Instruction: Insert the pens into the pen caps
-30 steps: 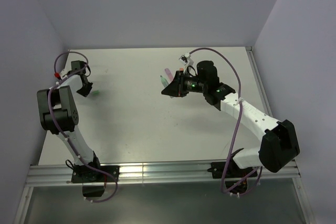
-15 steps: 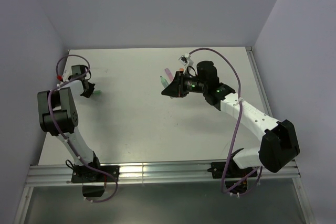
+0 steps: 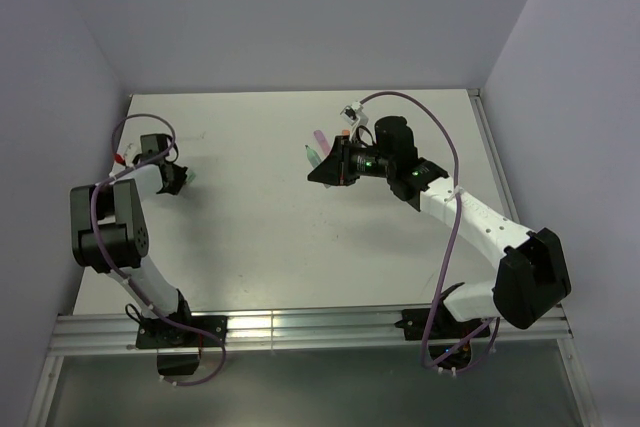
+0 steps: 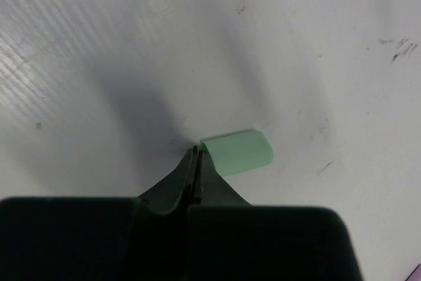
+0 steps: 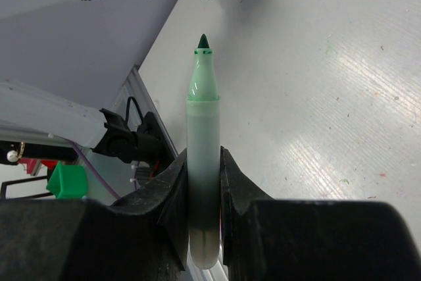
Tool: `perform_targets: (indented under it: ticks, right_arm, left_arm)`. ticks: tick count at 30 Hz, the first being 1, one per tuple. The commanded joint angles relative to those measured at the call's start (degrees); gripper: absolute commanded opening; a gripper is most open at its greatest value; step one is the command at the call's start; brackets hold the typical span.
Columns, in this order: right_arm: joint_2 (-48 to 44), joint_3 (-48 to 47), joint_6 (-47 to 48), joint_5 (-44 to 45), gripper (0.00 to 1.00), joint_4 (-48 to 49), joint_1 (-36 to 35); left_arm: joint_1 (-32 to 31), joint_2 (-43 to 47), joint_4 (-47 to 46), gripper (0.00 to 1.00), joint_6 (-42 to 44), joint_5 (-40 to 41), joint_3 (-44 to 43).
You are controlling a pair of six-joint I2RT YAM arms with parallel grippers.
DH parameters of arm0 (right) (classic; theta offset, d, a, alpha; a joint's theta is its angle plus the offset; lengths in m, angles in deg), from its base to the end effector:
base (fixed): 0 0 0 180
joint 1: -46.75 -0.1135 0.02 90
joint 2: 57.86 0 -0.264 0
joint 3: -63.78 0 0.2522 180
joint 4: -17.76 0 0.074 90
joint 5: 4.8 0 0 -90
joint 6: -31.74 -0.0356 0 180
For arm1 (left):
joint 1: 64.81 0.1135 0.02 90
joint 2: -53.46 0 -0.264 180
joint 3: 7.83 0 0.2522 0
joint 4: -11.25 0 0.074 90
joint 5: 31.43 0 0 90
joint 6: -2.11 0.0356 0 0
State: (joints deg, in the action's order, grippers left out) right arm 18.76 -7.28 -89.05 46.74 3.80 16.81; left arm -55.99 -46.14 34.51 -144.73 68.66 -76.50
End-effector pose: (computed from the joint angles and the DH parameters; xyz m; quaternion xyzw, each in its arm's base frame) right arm 0.2541 0.1719 0.3119 -0.1843 0.7726 0.5075 0.3341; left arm 0.3391 0.0589 0.1557 -0.5366 0.7818 -0.0482 0.3138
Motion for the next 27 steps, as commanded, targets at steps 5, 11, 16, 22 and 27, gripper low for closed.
perform_targets:
  ticks: [5, 11, 16, 22, 27]
  right_arm:
    - [-1.74, 0.26, 1.25, 0.05, 0.00, 1.61, 0.49]
    - [-1.39, 0.08, 1.25, -0.21, 0.00, 1.44, 0.49]
    - [-1.03, 0.08, 1.25, -0.48, 0.00, 1.44, 0.49]
    - [-1.03, -0.09, 1.08, -0.65, 0.00, 1.61, 0.49]
    - [-0.95, -0.18, 1.08, -0.57, 0.00, 1.44, 0.49]
  left_arm:
    - [-3.19, 2.47, -2.12, 0.00, -0.99, -0.68, -0.98]
    - [-5.13, 2.65, 1.39, 0.00, -1.08, 0.28, -3.27]
    - [-6.27, 5.80, 6.84, 0.00, -0.91, 3.09, -5.20]
    - [-6.62, 6.44, 15.53, 0.21, 4.08, 10.12, -12.13]
    - [-6.80, -4.96, 20.73, 0.53, 17.35, 7.76, -25.64]
